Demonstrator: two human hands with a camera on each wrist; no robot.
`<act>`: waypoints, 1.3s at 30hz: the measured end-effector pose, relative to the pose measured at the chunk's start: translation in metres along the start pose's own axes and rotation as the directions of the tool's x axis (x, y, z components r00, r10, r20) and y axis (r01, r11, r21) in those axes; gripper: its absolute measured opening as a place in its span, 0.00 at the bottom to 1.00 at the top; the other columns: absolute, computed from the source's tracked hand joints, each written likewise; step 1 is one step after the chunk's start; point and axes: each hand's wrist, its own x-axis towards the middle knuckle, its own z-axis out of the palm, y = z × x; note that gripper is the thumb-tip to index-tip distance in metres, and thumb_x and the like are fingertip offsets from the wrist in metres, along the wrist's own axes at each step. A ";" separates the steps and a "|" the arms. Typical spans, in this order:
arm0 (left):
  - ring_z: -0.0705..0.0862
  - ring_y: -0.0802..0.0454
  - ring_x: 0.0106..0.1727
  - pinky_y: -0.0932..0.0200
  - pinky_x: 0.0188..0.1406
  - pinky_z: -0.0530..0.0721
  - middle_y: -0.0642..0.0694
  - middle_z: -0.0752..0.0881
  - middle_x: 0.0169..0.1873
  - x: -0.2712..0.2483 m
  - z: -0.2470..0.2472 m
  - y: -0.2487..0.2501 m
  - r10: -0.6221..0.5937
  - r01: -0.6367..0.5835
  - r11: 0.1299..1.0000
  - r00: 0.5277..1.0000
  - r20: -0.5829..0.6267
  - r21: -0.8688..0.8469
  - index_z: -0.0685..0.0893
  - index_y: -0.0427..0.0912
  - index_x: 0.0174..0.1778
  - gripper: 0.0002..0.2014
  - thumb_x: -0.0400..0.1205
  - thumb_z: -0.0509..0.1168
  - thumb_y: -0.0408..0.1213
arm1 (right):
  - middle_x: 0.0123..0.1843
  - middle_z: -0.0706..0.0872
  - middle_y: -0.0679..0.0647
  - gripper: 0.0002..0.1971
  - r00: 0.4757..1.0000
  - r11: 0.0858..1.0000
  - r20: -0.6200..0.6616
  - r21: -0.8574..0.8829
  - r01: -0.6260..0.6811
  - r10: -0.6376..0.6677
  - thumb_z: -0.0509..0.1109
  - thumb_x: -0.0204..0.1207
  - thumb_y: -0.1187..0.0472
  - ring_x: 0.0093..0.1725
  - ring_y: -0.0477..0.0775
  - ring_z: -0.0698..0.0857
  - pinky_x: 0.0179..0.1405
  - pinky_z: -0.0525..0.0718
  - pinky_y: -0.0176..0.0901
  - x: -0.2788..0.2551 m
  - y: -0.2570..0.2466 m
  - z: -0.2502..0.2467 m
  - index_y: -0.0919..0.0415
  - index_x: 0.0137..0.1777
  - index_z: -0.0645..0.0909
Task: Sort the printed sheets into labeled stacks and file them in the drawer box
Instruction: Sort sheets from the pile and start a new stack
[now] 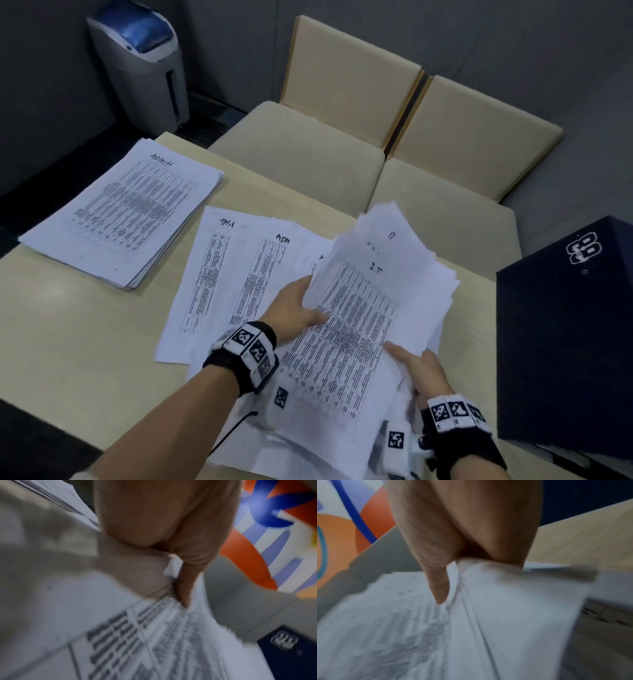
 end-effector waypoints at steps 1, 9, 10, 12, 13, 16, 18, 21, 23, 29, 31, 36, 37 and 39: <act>0.89 0.49 0.56 0.51 0.59 0.88 0.48 0.90 0.57 -0.005 -0.010 0.010 0.049 -0.040 0.992 0.997 0.066 -0.122 0.79 0.46 0.70 0.26 0.76 0.76 0.29 | 0.67 0.84 0.54 0.32 0.999 0.999 -0.032 0.027 0.033 -0.032 0.83 0.67 0.56 0.62 0.59 0.84 0.64 0.79 0.53 -0.002 -0.005 -0.005 0.58 0.69 0.75; 0.89 0.46 0.58 0.54 0.53 0.86 0.43 0.89 0.58 -0.011 -0.069 0.052 0.120 -0.034 0.944 0.962 0.246 -0.328 0.79 0.42 0.68 0.27 0.72 0.77 0.32 | 0.54 0.91 0.52 0.20 0.958 0.932 0.054 0.254 0.260 -0.282 0.81 0.70 0.51 0.60 0.60 0.86 0.63 0.78 0.54 -0.027 -0.059 0.003 0.59 0.58 0.84; 0.88 0.48 0.59 0.54 0.55 0.86 0.45 0.90 0.58 -0.009 -0.066 0.055 0.145 -0.072 0.946 0.966 0.215 -0.317 0.80 0.44 0.68 0.26 0.74 0.77 0.32 | 0.50 0.93 0.49 0.13 0.946 0.935 0.074 0.198 0.296 -0.315 0.76 0.76 0.53 0.59 0.56 0.87 0.67 0.78 0.53 -0.029 -0.065 0.008 0.56 0.58 0.84; 0.87 0.47 0.61 0.50 0.60 0.86 0.46 0.89 0.58 -0.004 -0.060 0.058 0.170 -0.130 0.941 0.980 0.104 -0.312 0.81 0.48 0.65 0.22 0.75 0.76 0.34 | 0.36 0.91 0.46 0.10 0.928 0.928 0.072 0.103 0.357 -0.365 0.72 0.80 0.53 0.53 0.56 0.87 0.62 0.80 0.46 -0.044 -0.078 0.019 0.59 0.54 0.81; 0.86 0.43 0.61 0.48 0.61 0.86 0.43 0.89 0.57 -0.003 -0.057 0.059 0.168 -0.141 0.941 0.984 0.061 -0.307 0.82 0.47 0.63 0.20 0.76 0.77 0.38 | 0.34 0.88 0.46 0.11 0.924 0.924 0.047 0.071 0.377 -0.380 0.72 0.80 0.52 0.48 0.55 0.86 0.55 0.80 0.43 -0.049 -0.084 0.023 0.59 0.51 0.78; 0.87 0.45 0.59 0.52 0.59 0.87 0.41 0.89 0.56 0.001 -0.060 0.061 0.139 -0.124 0.936 0.990 0.022 -0.330 0.81 0.41 0.65 0.28 0.73 0.78 0.50 | 0.50 0.89 0.49 0.11 0.895 0.894 -0.024 0.055 0.446 -0.445 0.74 0.77 0.50 0.54 0.51 0.87 0.58 0.83 0.45 -0.064 -0.098 0.027 0.55 0.53 0.80; 0.88 0.53 0.59 0.62 0.52 0.87 0.47 0.89 0.58 -0.004 -0.066 0.076 0.196 -0.184 0.926 0.981 0.004 -0.330 0.79 0.45 0.67 0.26 0.75 0.77 0.48 | 0.53 0.92 0.52 0.13 0.861 0.857 -0.031 0.082 0.509 -0.508 0.76 0.75 0.51 0.57 0.53 0.89 0.63 0.83 0.53 -0.075 -0.110 0.024 0.56 0.56 0.83; 0.87 0.43 0.54 0.47 0.57 0.88 0.35 0.87 0.54 -0.011 -0.080 0.101 0.318 -0.298 0.873 0.948 -0.014 -0.386 0.81 0.27 0.60 0.23 0.77 0.76 0.42 | 0.43 0.93 0.45 0.11 0.790 0.783 -0.061 0.103 0.613 -0.610 0.78 0.71 0.55 0.46 0.43 0.91 0.49 0.86 0.37 -0.096 -0.132 0.013 0.59 0.50 0.85; 0.87 0.39 0.50 0.40 0.54 0.88 0.31 0.88 0.53 -0.015 -0.086 0.116 0.366 -0.348 0.817 0.929 -0.052 -0.460 0.81 0.23 0.58 0.26 0.74 0.78 0.40 | 0.36 0.92 0.40 0.09 0.742 0.732 -0.094 0.120 0.671 -0.664 0.80 0.68 0.60 0.39 0.36 0.89 0.40 0.83 0.27 -0.108 -0.144 0.011 0.57 0.46 0.84; 0.87 0.52 0.63 0.48 0.62 0.86 0.49 0.90 0.58 -0.020 -0.067 0.127 0.452 -0.454 0.794 0.886 -0.106 -0.404 0.86 0.55 0.61 0.25 0.67 0.79 0.35 | 0.56 0.92 0.50 0.24 0.753 0.737 -0.052 0.170 0.654 -0.656 0.82 0.67 0.67 0.57 0.47 0.90 0.57 0.87 0.38 -0.081 -0.126 0.029 0.60 0.64 0.82; 0.85 0.59 0.65 0.50 0.65 0.84 0.58 0.89 0.59 -0.018 -0.064 0.125 0.461 -0.477 0.806 0.877 -0.133 -0.350 0.83 0.62 0.63 0.29 0.66 0.80 0.39 | 0.58 0.91 0.57 0.26 0.768 0.755 -0.025 0.168 0.634 -0.640 0.81 0.68 0.68 0.59 0.53 0.90 0.58 0.88 0.46 -0.071 -0.119 0.033 0.67 0.67 0.81; 0.88 0.57 0.58 0.55 0.58 0.89 0.51 0.91 0.53 -0.008 -0.070 0.118 0.418 -0.461 0.836 0.887 -0.196 -0.297 0.82 0.49 0.63 0.27 0.69 0.81 0.32 | 0.52 0.93 0.51 0.12 0.787 0.781 -0.064 0.102 0.616 -0.613 0.77 0.74 0.60 0.56 0.51 0.90 0.50 0.86 0.32 -0.057 -0.115 0.025 0.62 0.56 0.88; 0.89 0.54 0.58 0.55 0.56 0.89 0.47 0.90 0.54 -0.006 -0.071 0.116 0.408 -0.455 0.836 0.889 -0.208 -0.306 0.81 0.44 0.64 0.28 0.69 0.82 0.33 | 0.51 0.93 0.50 0.13 0.798 0.792 -0.075 0.103 0.602 -0.598 0.75 0.76 0.53 0.55 0.50 0.90 0.49 0.85 0.32 -0.057 -0.114 0.022 0.60 0.56 0.87; 0.89 0.57 0.56 0.62 0.51 0.89 0.46 0.89 0.56 -0.002 -0.072 0.111 0.374 -0.442 0.825 0.894 -0.245 -0.352 0.78 0.45 0.65 0.31 0.67 0.82 0.32 | 0.51 0.91 0.50 0.25 0.837 0.835 -0.087 0.072 0.546 -0.540 0.61 0.81 0.39 0.52 0.48 0.89 0.51 0.84 0.36 -0.053 -0.107 0.019 0.60 0.59 0.86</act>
